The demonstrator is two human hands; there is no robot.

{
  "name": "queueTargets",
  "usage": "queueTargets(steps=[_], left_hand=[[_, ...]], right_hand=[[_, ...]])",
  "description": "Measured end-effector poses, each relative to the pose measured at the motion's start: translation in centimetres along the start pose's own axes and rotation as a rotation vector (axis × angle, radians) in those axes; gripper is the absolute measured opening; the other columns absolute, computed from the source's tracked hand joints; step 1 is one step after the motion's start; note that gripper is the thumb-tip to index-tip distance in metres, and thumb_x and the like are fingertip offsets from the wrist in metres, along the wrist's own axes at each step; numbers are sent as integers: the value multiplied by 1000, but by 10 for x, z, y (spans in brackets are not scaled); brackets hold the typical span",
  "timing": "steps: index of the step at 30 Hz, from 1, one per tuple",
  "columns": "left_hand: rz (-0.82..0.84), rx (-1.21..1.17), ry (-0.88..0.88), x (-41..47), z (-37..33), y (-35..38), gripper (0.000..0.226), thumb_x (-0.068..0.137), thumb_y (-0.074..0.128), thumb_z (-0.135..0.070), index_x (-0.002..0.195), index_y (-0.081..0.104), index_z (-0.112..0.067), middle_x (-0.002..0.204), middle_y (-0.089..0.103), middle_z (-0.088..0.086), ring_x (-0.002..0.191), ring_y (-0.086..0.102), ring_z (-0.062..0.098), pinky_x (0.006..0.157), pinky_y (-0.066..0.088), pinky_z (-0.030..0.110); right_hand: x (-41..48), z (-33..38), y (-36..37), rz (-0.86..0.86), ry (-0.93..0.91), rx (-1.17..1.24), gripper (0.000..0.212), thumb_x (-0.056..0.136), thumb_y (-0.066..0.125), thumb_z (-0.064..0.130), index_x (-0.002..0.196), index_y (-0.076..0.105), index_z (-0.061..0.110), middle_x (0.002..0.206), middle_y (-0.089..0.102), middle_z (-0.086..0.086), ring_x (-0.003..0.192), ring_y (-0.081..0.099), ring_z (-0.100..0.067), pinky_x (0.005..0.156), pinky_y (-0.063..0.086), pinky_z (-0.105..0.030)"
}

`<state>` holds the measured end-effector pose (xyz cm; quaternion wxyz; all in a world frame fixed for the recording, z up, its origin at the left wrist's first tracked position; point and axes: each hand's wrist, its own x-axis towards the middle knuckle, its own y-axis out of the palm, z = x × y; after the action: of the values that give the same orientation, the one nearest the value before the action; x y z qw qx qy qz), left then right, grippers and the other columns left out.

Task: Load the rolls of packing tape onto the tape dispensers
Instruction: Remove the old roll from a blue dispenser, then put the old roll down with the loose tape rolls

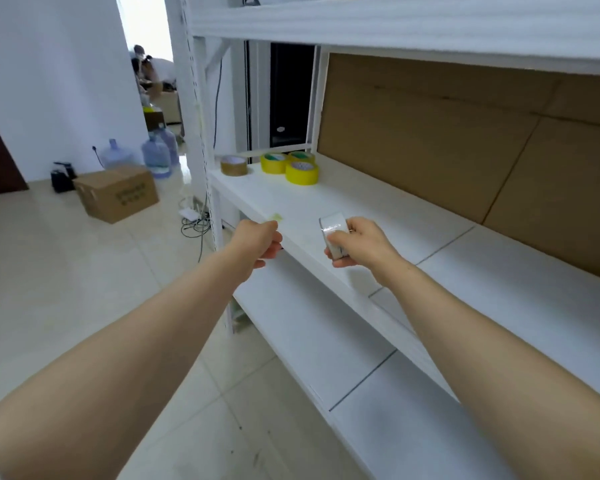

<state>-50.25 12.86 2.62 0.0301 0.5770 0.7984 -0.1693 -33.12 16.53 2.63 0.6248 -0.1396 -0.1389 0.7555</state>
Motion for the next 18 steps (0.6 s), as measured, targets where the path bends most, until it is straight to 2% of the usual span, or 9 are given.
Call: queueTargets(steps=[3,6,8,10,12,14,18], left_hand=[[-9,-9,-4,40,4,-24,22,93,46,-22,92,63,-8,73,61,2,62,53,14,67,39,27],[-11,-10,-7,86,3,-44,19,94,46,-19,91,61,-8,74,59,3,61,51,13,60,39,23],[-22,12,10,122,-3,-59,15,92,49,-16,91,61,-8,76,59,4,60,50,12,59,39,23],[-45,48,30,159,-10,-75,10,90,53,-14,92,61,-8,77,60,4,61,51,12,62,39,24],[-54,83,38,197,-18,-90,7,89,56,-13,89,61,-8,75,61,3,63,53,12,64,41,25],[-60,121,41,233,-26,-102,8,89,57,-14,87,63,-9,75,63,2,64,54,11,66,43,25],[-37,137,55,295,-36,-120,12,91,57,-15,81,63,-10,75,62,2,64,54,10,65,43,24]], right_hand=[[45,12,30,3,-23,-60,13,86,44,4,96,52,8,100,59,-12,83,63,-20,68,57,-33],[97,22,61,10,-66,-143,10,84,49,1,88,57,5,85,55,-6,77,57,-20,60,54,-30],[137,23,83,10,-103,-197,14,81,52,0,92,60,-6,81,55,-9,75,55,-23,66,55,-40],[180,25,104,-8,-158,-245,22,79,53,2,97,59,-9,82,56,-14,76,54,-28,73,52,-45],[222,29,122,-22,-210,-281,25,80,54,3,103,62,-4,96,64,-17,88,59,-33,82,49,-43],[256,33,138,-26,-236,-318,35,82,55,3,116,62,7,117,65,-8,107,59,-25,93,47,-37],[318,39,163,-58,-255,-453,39,84,54,7,121,59,17,127,60,-2,117,55,-22,95,45,-34]])
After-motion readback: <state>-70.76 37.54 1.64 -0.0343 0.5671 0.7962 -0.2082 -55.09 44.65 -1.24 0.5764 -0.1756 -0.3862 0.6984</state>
